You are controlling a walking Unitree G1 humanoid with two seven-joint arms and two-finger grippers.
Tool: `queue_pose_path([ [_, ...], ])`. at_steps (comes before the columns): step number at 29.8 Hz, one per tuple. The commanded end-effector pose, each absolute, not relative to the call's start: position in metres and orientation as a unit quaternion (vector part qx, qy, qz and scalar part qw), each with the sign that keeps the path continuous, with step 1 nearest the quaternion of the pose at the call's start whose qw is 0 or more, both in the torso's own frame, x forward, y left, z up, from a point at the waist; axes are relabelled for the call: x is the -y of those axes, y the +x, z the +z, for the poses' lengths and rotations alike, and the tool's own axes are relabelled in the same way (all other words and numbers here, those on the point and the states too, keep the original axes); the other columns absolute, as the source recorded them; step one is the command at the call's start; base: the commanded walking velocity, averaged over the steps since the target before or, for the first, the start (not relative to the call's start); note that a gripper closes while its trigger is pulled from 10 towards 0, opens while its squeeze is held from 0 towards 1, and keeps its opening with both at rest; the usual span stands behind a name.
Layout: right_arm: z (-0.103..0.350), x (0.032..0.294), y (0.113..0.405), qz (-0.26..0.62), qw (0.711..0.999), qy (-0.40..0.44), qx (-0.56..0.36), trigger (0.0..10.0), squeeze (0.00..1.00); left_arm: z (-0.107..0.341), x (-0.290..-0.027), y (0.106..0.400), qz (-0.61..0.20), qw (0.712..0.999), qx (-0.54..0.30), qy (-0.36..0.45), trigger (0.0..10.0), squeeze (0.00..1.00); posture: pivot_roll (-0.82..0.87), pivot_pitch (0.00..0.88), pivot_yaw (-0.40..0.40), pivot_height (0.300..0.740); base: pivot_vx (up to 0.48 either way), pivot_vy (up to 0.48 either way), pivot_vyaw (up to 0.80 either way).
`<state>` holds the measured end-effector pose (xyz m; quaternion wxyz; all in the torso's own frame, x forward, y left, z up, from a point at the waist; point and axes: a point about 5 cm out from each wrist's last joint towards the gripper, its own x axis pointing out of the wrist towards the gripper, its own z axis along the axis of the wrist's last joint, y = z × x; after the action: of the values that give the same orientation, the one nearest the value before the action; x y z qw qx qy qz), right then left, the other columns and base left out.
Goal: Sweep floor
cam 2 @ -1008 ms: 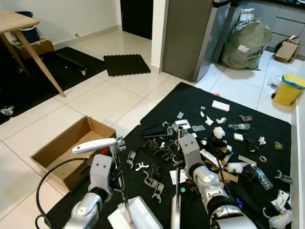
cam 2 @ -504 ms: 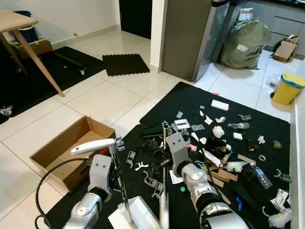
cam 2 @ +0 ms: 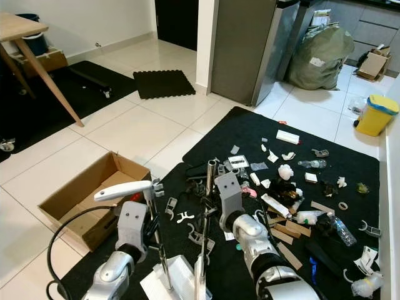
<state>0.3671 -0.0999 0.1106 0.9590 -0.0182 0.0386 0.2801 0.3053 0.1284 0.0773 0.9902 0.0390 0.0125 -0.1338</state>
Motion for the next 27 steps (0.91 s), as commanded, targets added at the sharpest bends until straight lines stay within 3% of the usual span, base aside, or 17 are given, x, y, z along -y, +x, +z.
queue_pose_path([
  [1, 0.118, 0.097, 0.368, 0.286, 0.958, 0.012, -0.018, 10.0, 0.0, 0.082, -0.122, 0.306, -0.141, 0.989, 0.004, 0.034, 10.0, 0.0, 0.09, 0.204, -0.044, 0.74, 0.0, 0.0, 0.0],
  [13, 0.114, 0.105, 0.368, 0.267, 0.964, 0.007, -0.024, 10.0, 0.0, 0.089, -0.122, 0.301, -0.19, 0.981, 0.002, 0.02, 10.0, 0.0, 0.09, 0.21, -0.041, 0.74, 0.0, 0.0, 0.0],
  [17, 0.115, 0.125, 0.37, 0.235, 0.972, 0.008, -0.023, 10.0, 0.0, 0.099, -0.148, 0.294, -0.214, 0.976, -0.01, 0.03, 10.0, 0.0, 0.09, 0.215, -0.037, 0.74, 0.0, 0.0, 0.0],
  [27, 0.117, 0.138, 0.373, 0.209, 0.977, -0.002, -0.029, 10.0, 0.0, 0.099, -0.177, 0.286, -0.205, 0.977, -0.032, 0.049, 10.0, 0.0, 0.1, 0.216, -0.038, 0.74, 0.0, 0.0, 0.0],
])
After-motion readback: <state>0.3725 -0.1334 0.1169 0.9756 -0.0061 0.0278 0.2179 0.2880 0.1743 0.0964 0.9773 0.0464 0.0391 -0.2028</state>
